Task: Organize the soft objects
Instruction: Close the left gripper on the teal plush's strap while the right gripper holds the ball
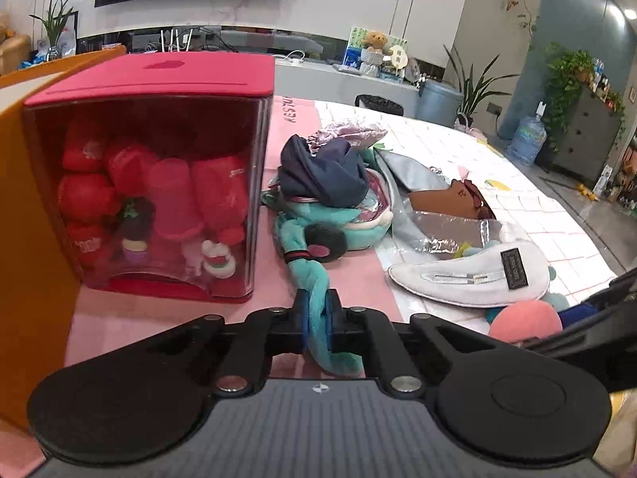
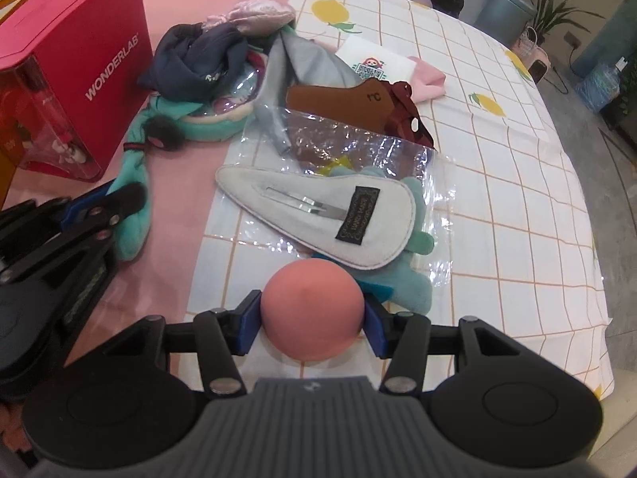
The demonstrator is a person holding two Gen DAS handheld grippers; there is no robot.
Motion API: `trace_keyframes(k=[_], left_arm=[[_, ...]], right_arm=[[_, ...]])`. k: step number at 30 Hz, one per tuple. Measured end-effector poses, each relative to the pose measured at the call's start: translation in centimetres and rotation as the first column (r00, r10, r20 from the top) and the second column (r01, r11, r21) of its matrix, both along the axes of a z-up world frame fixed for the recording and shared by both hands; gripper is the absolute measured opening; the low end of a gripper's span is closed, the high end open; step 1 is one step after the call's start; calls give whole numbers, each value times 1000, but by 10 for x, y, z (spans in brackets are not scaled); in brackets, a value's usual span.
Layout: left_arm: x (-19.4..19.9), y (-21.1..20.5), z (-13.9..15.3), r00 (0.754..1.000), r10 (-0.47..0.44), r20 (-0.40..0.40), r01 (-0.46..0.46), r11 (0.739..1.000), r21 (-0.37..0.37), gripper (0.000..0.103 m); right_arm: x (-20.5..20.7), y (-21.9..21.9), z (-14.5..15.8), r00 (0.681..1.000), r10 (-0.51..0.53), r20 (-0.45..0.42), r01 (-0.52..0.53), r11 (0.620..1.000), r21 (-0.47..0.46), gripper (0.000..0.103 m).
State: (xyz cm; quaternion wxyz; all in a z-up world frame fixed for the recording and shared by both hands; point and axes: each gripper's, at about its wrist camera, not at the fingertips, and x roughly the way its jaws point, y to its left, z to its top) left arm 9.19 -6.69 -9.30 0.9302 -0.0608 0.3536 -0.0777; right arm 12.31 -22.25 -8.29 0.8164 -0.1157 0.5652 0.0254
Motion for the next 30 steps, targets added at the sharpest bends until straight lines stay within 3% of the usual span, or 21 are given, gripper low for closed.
trace_keyframes(k=[2, 4, 7, 10, 12, 14, 18, 19, 20, 22, 24, 26, 28, 30], left_arm=[[-13, 8, 17, 999, -5, 33, 7, 998, -62, 6], [-33, 15, 44, 989, -37, 146, 52, 994, -98, 4], [-57, 21, 86, 948, -67, 311, 100, 991, -93, 0], [-69, 34, 115, 929, -52, 366, 114, 982, -149, 0], [-75, 41, 127, 920, -40, 389, 105, 983, -148, 0], [-77, 43, 130, 924, -38, 381, 95, 987, -132, 0], [-67, 37, 100, 963, -72, 259, 99, 991, -92, 4], [-63, 33, 88, 974, -71, 215, 90, 993, -75, 10], [-58, 27, 75, 981, -89, 173, 99, 994, -49, 26], [-53, 19, 53, 984, -132, 117, 135, 991, -12, 47], [-50, 10, 37, 980, -175, 98, 176, 984, 6, 62], [-45, -3, 25, 971, -218, 96, 212, 975, 72, 79], [-38, -20, 14, 976, -191, 103, 171, 969, 179, 80], [-31, -32, 5, 984, -162, 78, 141, 965, 220, 73]], right_arm=[[1, -2, -1, 1000, -7, -2, 7, 1000, 9, 52], [1, -4, 0, 1000, -15, -4, 15, 1000, 20, 52], [0, -4, 1, 1000, -17, -4, 17, 1000, 22, 52], [1, -4, 0, 1000, -19, -6, 19, 1000, 23, 53], [2, -5, -1, 1000, -23, -7, 23, 999, 28, 53], [2, -6, -1, 1000, -26, -9, 26, 999, 31, 53], [2, -5, -1, 1000, -24, -9, 24, 999, 26, 53], [2, -5, -1, 1000, -23, -9, 23, 999, 24, 53], [2, -5, -1, 1000, -25, -9, 25, 999, 27, 53], [2, -7, -1, 999, -31, -11, 32, 999, 33, 53], [2, -7, -1, 999, -32, -13, 32, 999, 36, 53], [2, -7, -1, 999, -29, -13, 30, 999, 32, 53], [2, -6, -1, 1000, -23, -8, 23, 999, 28, 53], [2, -6, -3, 1000, -29, -6, 29, 999, 32, 53]])
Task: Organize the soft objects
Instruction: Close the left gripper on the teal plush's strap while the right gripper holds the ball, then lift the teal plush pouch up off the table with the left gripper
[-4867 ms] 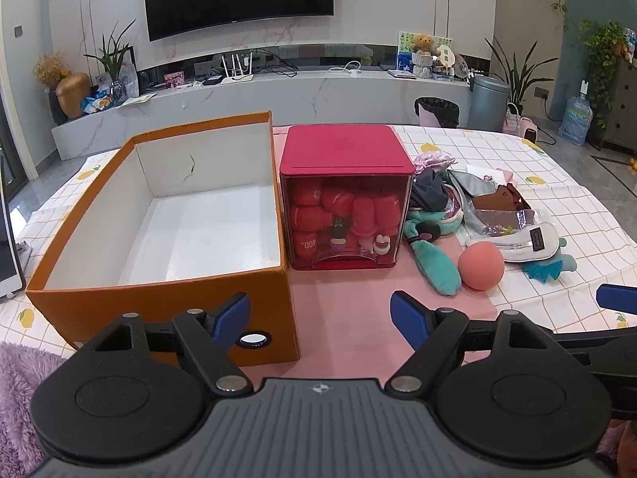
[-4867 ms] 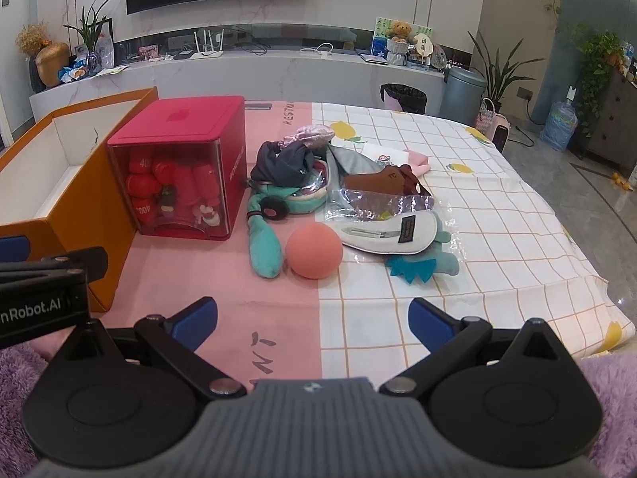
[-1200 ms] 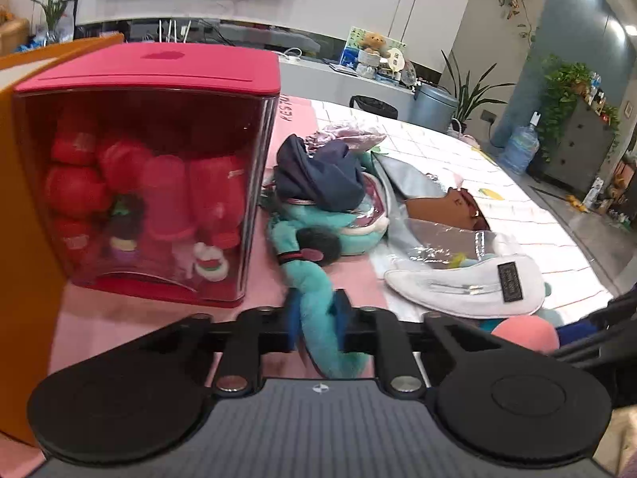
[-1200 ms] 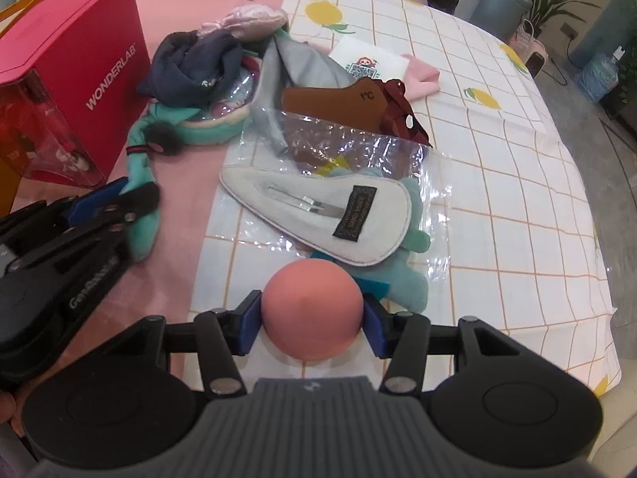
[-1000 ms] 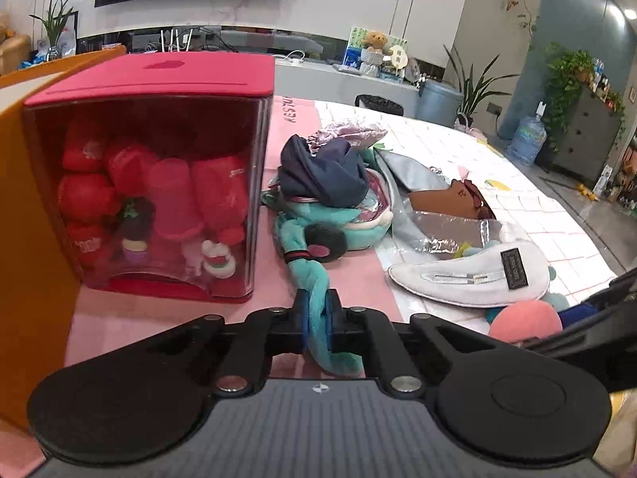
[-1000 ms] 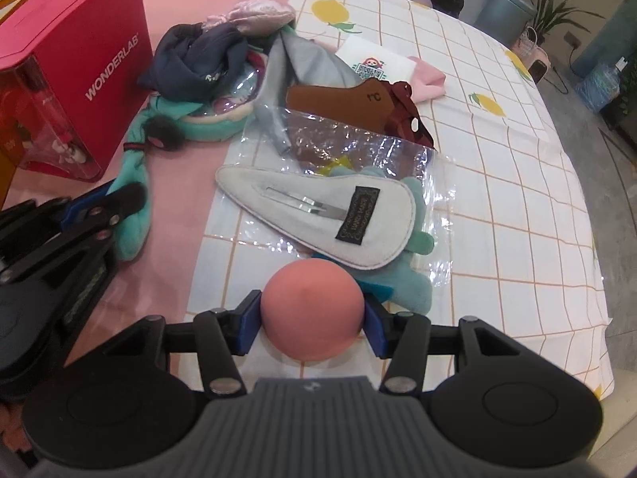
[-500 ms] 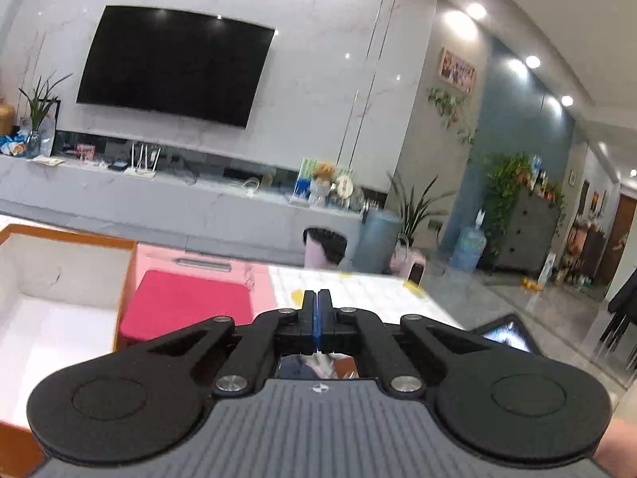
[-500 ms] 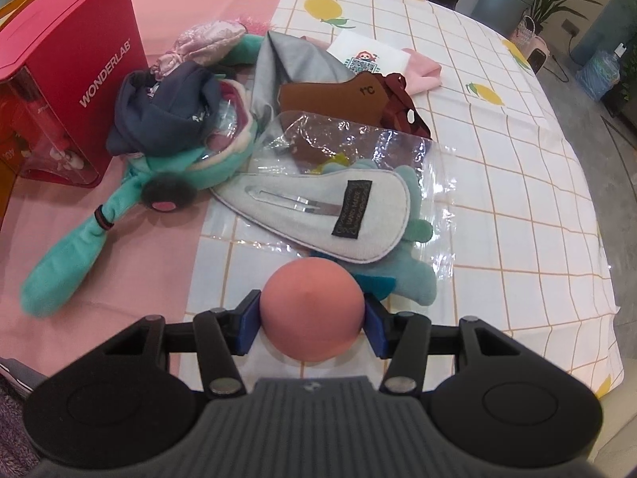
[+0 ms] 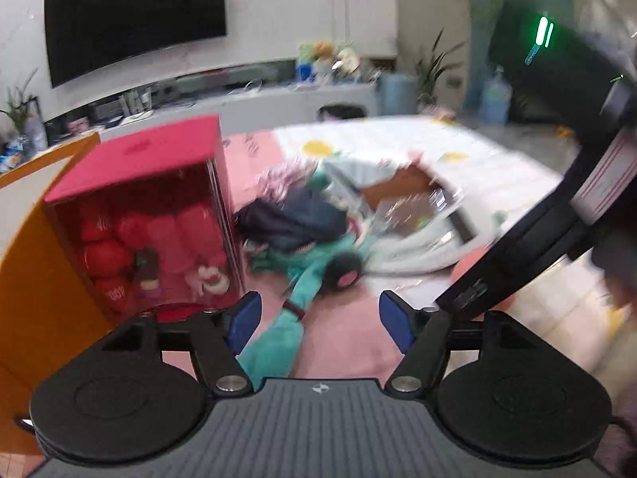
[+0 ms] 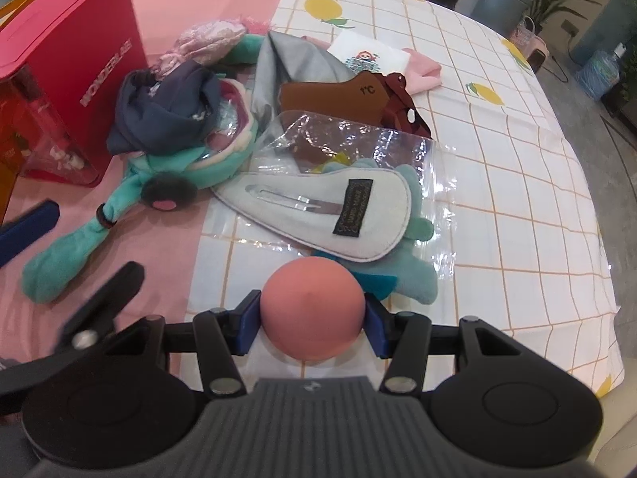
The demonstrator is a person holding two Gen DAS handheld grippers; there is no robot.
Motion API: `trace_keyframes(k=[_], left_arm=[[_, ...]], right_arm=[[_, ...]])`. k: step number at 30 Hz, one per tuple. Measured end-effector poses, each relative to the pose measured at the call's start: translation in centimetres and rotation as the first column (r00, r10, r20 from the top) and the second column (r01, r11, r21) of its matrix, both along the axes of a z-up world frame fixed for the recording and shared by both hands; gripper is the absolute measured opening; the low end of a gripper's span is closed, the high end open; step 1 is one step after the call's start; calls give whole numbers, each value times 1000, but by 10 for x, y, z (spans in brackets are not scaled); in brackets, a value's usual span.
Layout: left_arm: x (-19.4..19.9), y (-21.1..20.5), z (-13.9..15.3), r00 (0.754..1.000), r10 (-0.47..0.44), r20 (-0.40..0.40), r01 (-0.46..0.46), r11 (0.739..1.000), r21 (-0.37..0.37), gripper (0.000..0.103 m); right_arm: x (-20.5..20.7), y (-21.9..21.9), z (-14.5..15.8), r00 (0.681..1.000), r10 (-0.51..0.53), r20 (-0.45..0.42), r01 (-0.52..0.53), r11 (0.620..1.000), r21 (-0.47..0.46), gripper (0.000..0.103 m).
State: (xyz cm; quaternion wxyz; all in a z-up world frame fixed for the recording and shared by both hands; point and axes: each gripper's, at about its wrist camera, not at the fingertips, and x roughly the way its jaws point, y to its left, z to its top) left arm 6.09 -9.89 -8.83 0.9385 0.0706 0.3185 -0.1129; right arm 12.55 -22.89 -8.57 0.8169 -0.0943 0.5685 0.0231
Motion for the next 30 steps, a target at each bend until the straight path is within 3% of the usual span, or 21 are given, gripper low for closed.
trace_keyframes(k=[1, 2, 8, 11, 14, 18, 25, 30], left_arm=[[2, -2, -4, 1000, -9, -8, 9, 1000, -12, 66], [5, -4, -8, 1000, -19, -10, 19, 999, -26, 65], [8, -7, -16, 999, -37, 40, 37, 999, -2, 68], [5, -5, -14, 996, -69, 57, 67, 997, 40, 70], [10, -6, -21, 998, -35, 43, 31, 995, 91, 70], [18, -1, -20, 998, -9, 60, 7, 999, 41, 68], [24, 6, -20, 1000, -4, 16, 5, 999, -49, 16], [12, 16, -8, 998, 20, 61, -15, 997, -79, 16]], right_arm=[[1, -1, 0, 1000, -5, -1, 5, 1000, 7, 53], [2, -2, 0, 1000, -10, -3, 10, 1000, 14, 53], [3, -8, 2, 999, -44, 3, 43, 998, 44, 52], [3, -12, 4, 998, -65, 0, 64, 996, 65, 53], [3, -22, 6, 996, -84, -19, 85, 989, 122, 52], [0, -28, 10, 992, -124, -14, 124, 989, 81, 53], [1, -21, 5, 996, -85, -25, 86, 996, 33, 55], [3, -23, 2, 996, -86, -34, 87, 996, 30, 55]])
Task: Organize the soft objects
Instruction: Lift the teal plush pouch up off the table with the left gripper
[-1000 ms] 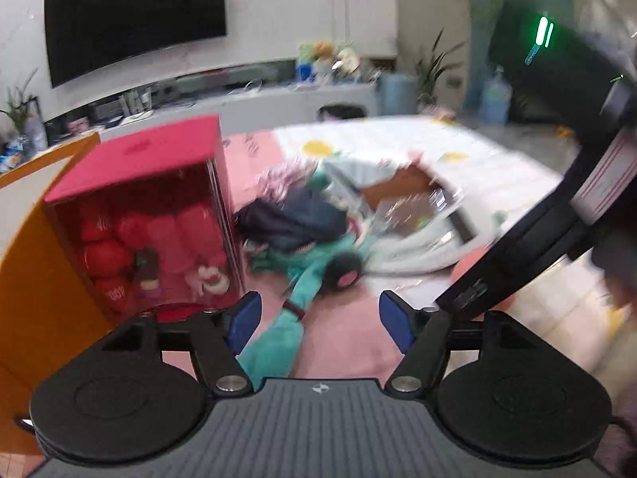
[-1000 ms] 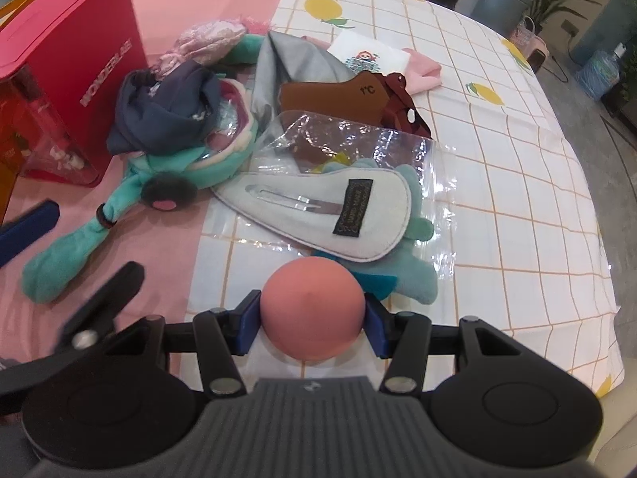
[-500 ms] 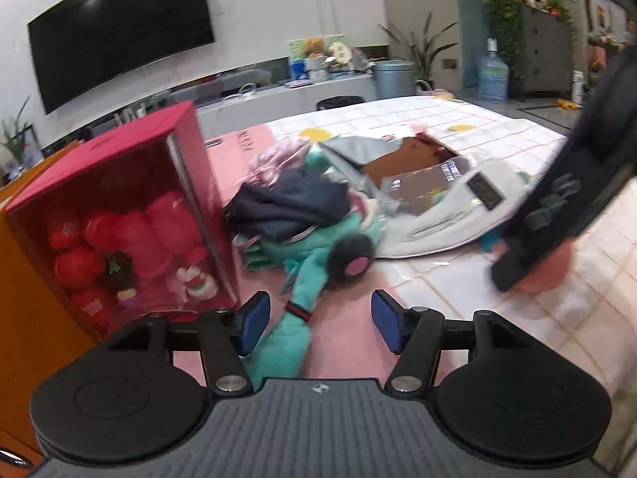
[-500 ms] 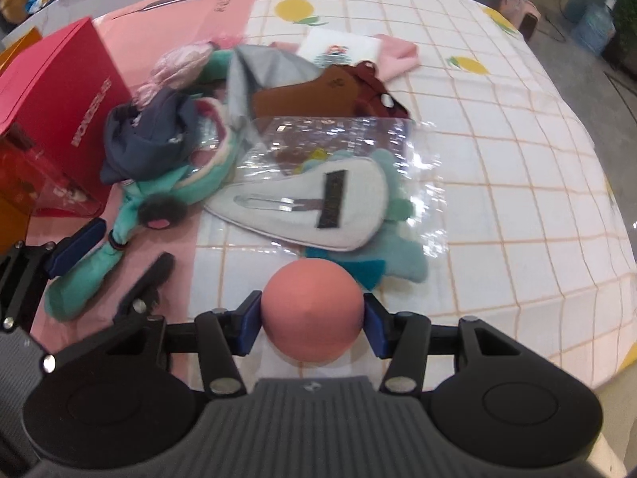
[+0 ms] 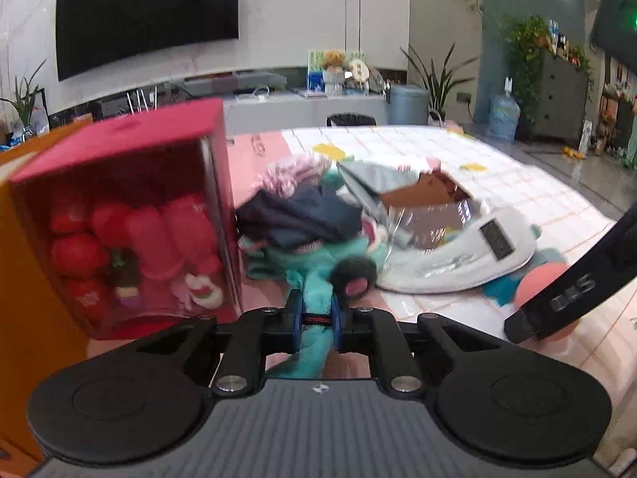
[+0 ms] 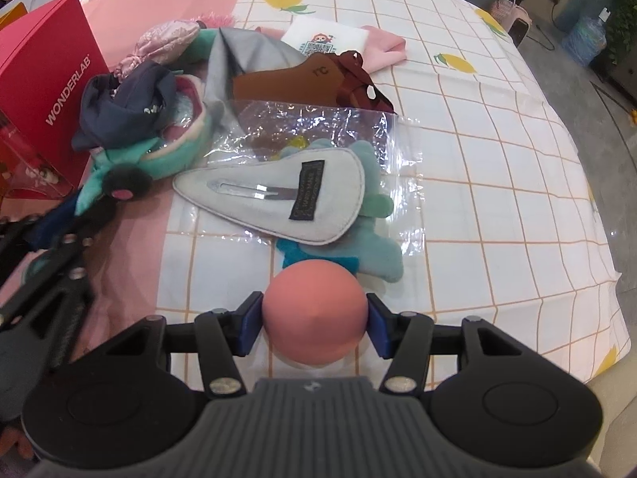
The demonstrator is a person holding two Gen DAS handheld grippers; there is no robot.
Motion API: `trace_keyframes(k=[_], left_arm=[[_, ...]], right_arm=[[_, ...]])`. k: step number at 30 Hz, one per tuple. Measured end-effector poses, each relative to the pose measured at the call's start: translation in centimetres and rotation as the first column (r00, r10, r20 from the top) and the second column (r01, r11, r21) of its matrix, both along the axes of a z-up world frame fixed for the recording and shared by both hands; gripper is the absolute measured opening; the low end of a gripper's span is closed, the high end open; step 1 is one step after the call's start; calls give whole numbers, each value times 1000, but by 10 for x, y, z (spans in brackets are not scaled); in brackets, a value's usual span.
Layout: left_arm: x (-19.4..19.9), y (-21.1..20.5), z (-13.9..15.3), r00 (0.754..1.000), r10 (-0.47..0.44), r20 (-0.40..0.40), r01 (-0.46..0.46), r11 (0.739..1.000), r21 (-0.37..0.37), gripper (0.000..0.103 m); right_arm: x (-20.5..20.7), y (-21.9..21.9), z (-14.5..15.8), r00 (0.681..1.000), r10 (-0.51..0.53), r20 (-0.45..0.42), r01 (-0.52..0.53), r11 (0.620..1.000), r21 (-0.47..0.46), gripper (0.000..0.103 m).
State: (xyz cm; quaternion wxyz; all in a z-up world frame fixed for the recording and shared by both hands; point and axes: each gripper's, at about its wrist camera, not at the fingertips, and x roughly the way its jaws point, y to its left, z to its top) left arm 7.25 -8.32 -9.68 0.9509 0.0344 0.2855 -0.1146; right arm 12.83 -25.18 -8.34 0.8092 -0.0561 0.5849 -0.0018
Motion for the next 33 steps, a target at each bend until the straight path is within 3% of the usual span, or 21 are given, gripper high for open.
trace_keyframes(k=[6, 11, 15, 24, 28, 30, 33], left_arm=[[-31, 15, 49, 993, -29, 117, 39, 996, -78, 15], [-27, 21, 96, 982, 4, 190, 26, 988, -152, 16], [-23, 24, 118, 974, 17, 226, 20, 987, -162, 16], [-56, 70, 126, 995, 77, 60, -63, 977, -205, 16], [-59, 82, 110, 994, 107, -22, -109, 989, -104, 16], [-53, 81, 114, 995, 98, -26, -101, 986, -132, 16], [-41, 67, 141, 999, 37, 36, -30, 982, -184, 16]], right_arm=[[1, 0, -1, 1000, 5, 1, -5, 1000, -2, 55], [1, 0, -1, 1000, 5, -1, -5, 1000, -3, 55], [2, -2, -2, 1000, -3, -4, 3, 1000, 4, 55], [2, -1, -2, 1000, 5, -2, -5, 1000, 0, 55], [2, 1, -2, 1000, 13, -1, -13, 1000, -11, 55], [1, 5, -1, 1000, 24, 1, -24, 999, -25, 55], [0, 7, -1, 999, 35, 3, -35, 999, -35, 55]])
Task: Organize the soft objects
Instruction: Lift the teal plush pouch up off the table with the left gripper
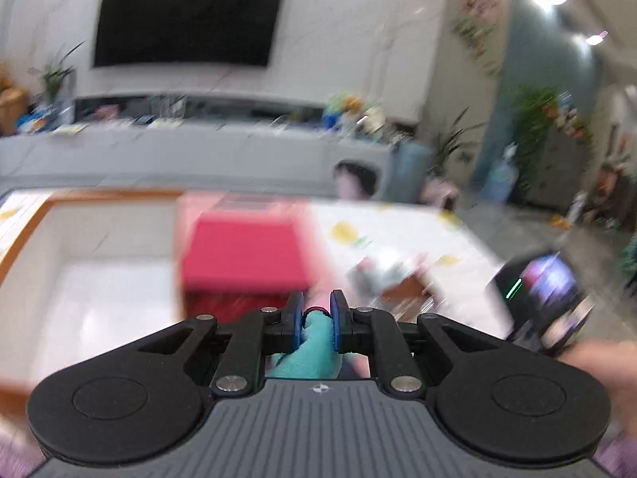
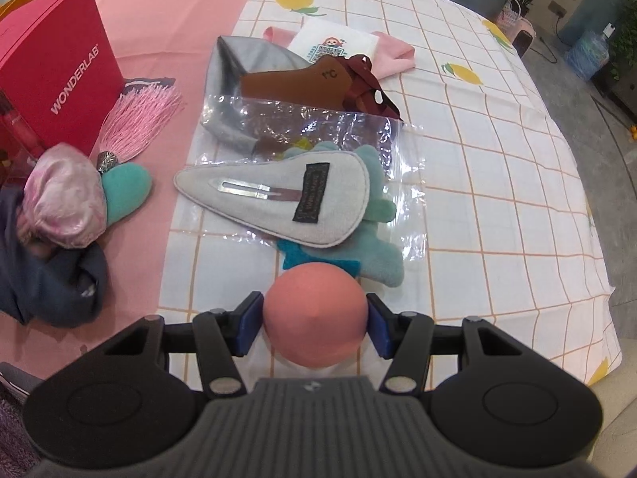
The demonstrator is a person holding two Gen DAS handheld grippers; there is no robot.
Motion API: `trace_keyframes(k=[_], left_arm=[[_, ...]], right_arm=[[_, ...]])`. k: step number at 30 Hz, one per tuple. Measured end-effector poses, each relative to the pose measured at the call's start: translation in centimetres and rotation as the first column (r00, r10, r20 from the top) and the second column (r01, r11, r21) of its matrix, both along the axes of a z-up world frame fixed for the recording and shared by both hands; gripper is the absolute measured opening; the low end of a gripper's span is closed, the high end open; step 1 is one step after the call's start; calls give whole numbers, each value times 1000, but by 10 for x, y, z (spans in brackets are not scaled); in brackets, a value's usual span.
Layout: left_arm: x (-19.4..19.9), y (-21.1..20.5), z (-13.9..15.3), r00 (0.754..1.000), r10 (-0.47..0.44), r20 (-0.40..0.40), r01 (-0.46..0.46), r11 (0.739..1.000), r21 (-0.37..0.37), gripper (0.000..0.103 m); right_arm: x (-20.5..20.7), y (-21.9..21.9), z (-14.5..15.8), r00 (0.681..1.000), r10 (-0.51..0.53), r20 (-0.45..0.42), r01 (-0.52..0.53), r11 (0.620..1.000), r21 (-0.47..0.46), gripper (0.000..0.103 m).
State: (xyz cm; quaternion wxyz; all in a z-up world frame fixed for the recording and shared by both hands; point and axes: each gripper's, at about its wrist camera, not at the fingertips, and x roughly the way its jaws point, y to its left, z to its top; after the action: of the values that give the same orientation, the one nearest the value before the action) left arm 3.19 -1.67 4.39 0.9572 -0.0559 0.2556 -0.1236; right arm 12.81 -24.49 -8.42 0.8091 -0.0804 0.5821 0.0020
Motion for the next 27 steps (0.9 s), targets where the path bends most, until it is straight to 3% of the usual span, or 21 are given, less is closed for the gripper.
trace_keyframes(k=[3, 7, 10, 13, 16, 21, 27], left_arm=[[27, -28, 27, 998, -25, 66, 24, 1000, 5, 16], [65, -51, 59, 993, -38, 110, 45, 997, -58, 16], [91, -64, 75, 989, -20, 143, 22, 1000, -10, 16], [96, -64, 86, 991, -29, 132, 32, 999, -21, 16], [78, -57, 89, 988, -30, 149, 31, 999, -7, 16], [33, -41, 60, 992, -54, 111, 49, 997, 53, 16], [6, -13, -19, 993, -56, -100, 69, 988, 135, 16]], right_arm=[[0, -5, 0, 1000, -16, -6, 16, 1000, 18, 55], [1, -10, -1, 999, -34, -9, 34, 999, 40, 55], [2, -10, -1, 999, -35, -9, 35, 998, 44, 55], [1, -11, -1, 999, -32, -5, 32, 998, 49, 56], [3, -13, -2, 999, -37, -6, 37, 997, 61, 56], [3, -12, -2, 1000, -29, -5, 30, 998, 51, 56], [2, -8, -2, 1000, -18, -7, 19, 999, 31, 56]])
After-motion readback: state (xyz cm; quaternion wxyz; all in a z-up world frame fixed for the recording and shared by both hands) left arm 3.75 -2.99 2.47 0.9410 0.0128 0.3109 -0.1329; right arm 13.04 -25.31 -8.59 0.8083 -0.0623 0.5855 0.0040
